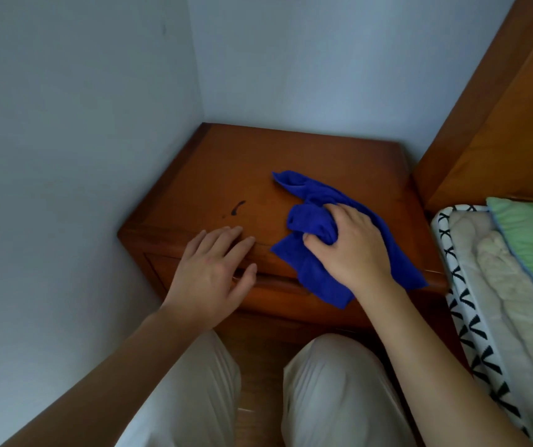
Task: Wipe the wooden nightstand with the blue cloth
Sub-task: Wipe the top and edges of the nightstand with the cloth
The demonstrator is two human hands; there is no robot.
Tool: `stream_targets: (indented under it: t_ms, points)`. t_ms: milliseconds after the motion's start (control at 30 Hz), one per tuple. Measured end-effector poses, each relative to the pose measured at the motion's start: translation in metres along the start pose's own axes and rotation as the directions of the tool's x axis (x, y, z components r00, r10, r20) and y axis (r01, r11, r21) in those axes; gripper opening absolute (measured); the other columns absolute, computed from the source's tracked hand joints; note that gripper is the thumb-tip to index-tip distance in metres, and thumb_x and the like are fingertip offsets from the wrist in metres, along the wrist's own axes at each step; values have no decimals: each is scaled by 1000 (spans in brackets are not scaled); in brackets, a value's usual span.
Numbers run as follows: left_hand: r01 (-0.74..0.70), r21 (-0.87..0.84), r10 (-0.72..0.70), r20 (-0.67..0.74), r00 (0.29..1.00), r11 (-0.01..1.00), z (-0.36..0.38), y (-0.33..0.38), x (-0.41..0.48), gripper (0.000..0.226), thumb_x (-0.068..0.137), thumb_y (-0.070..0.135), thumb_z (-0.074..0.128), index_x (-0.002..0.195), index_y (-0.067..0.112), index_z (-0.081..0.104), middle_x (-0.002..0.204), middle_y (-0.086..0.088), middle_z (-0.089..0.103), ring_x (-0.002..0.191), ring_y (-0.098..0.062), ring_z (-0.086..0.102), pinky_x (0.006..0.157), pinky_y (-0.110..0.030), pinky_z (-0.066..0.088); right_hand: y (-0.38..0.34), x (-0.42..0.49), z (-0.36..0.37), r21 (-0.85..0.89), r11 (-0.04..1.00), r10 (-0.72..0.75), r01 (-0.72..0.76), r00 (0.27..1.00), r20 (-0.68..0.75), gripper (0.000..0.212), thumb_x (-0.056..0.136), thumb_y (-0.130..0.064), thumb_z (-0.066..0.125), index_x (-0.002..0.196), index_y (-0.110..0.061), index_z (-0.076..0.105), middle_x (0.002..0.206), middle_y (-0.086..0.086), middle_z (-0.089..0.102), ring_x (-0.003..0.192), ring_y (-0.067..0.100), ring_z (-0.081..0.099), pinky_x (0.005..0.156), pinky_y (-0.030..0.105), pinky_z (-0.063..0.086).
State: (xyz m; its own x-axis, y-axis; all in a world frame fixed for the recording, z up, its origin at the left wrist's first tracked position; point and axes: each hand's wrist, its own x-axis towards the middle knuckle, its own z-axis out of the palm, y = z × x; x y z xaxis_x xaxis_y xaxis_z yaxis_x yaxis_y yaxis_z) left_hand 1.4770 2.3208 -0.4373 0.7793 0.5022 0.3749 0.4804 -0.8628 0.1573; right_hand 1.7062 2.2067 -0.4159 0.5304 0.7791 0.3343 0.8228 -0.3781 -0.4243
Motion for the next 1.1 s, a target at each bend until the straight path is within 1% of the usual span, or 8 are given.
stream_targets:
  t_ms: [167,333,433,533,667,833,967,1100]
  points:
    - [26,-39,-27,-38,999,999,5,0,-4,51,97,46,44,137,19,60,142,-6,57,136,-26,48,117,-51,31,-11,12,5,-42,997,64,-62,996,55,42,86,-60,47,111,-29,62,114,-10,66,109,18,61,101,44,48]
    - [31,-56,-34,-41,999,998,5,2,0,49,97,46,45,134,18,62,139,-6,59,135,-25,49,117,-50,31,-4,-36,-17,57,996,-77,72,991,109,50,89,-51,65,134,-29,56,135,-18,56,124,4,49,112,27,34]
    - [28,-68,-30,-29,999,997,2,1,-1,49,98,47,44,135,19,61,140,-5,58,136,-24,48,118,-48,30,12,-29,-26,125,992,-23,14,997,72,37,88,-45,68,121,-30,62,124,-19,61,112,1,54,100,25,42]
    - [46,-75,-48,-29,998,996,1,3,0,51,98,48,42,134,18,62,139,-6,58,135,-25,48,118,-47,30,23,-3,-21,49,996,78,-78,997,-2,21,87,-48,60,99,-31,62,98,-16,65,95,10,62,84,30,49]
    - [54,-71,-57,-39,998,996,5,6,0,50,97,46,43,132,15,62,137,-8,59,133,-28,49,116,-49,32,8,18,-3,-44,989,143,-143,990,-12,34,84,-56,48,101,-30,62,106,-10,66,103,20,63,97,49,50]
    - [37,-73,-40,-38,999,997,7,5,-3,52,96,45,43,134,14,61,141,-10,57,137,-27,47,118,-51,29,-5,-18,-4,20,1000,18,-20,996,83,47,90,-58,52,129,-32,57,133,-13,60,127,13,54,117,45,37]
    - [24,-55,-25,-21,999,998,5,3,-1,52,97,46,42,135,16,61,141,-8,57,137,-26,47,118,-50,30,15,-38,-19,-28,994,101,-104,990,-95,42,87,-54,57,120,-28,62,118,-11,66,112,15,60,103,38,46]
    - [23,-47,-25,-38,999,999,6,2,1,50,96,45,45,132,15,62,138,-7,59,134,-27,49,114,-50,33,29,-3,-16,-87,965,240,-248,966,-97,51,83,-62,46,114,-24,62,114,-4,67,111,23,61,102,48,47]
